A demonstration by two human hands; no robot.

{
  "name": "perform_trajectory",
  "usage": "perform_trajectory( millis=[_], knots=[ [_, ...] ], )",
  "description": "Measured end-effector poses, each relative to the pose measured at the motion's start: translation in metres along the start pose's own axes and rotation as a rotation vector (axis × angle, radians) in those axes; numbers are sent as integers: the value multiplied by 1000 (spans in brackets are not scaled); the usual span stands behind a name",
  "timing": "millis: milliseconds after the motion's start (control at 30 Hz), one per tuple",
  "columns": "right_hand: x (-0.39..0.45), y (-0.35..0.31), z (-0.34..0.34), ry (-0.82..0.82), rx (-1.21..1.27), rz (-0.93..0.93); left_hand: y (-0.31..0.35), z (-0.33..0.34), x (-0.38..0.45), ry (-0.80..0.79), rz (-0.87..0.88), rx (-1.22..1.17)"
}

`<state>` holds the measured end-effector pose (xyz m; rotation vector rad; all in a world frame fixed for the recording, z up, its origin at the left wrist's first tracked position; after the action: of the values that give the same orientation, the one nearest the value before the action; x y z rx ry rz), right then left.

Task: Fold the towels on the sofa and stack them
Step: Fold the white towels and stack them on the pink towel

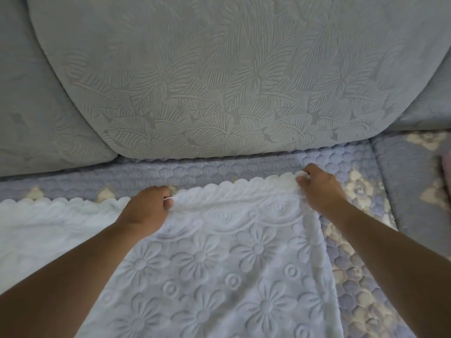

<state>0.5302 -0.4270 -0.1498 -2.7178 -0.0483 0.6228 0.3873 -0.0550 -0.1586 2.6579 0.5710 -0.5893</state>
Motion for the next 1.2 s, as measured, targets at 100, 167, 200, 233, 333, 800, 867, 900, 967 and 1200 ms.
perform_trajectory(
  millis=[100,167,200,233,333,800,867,900,967,1200],
  knots=[
    [1,-1,1,-2,-27,19,0,-1,5,-41,-38,2],
    [1,-1,0,6,-6,49,0,-1,5,-38,-62,-18],
    [0,0,0,29,17,60,0,-1,3,-13,-60,-30],
    [-1,1,-1,63,29,64,-1,0,2,24,-40,-19],
    [-3,6,0,122,1,113,-1,0,-1,47,17,92],
    [-13,-11,-5,395,-121,116,-6,-11,3,198,-26,298],
    [-33,-55,11,496,-228,-176,-24,-7,-22,226,-72,256],
    [-43,-78,26,472,-218,-316,-33,-3,-35,198,-91,260],
    [-65,-130,60,354,-171,-513,-62,2,-62,120,-123,293],
    [-114,-253,180,13,-357,-840,-213,-24,-95,164,-489,185]
  ],
)
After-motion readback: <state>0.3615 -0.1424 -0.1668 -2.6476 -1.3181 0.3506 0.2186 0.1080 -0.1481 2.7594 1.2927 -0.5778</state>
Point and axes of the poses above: each hand's wrist, its own x-axis towards the middle knuckle, its own z-axis out of the palm, y = z × x, the point moved 4 cm from there along x, towards the middle knuckle, and after that the axes turned 6 degrees about -z, right-handed, at the moved point
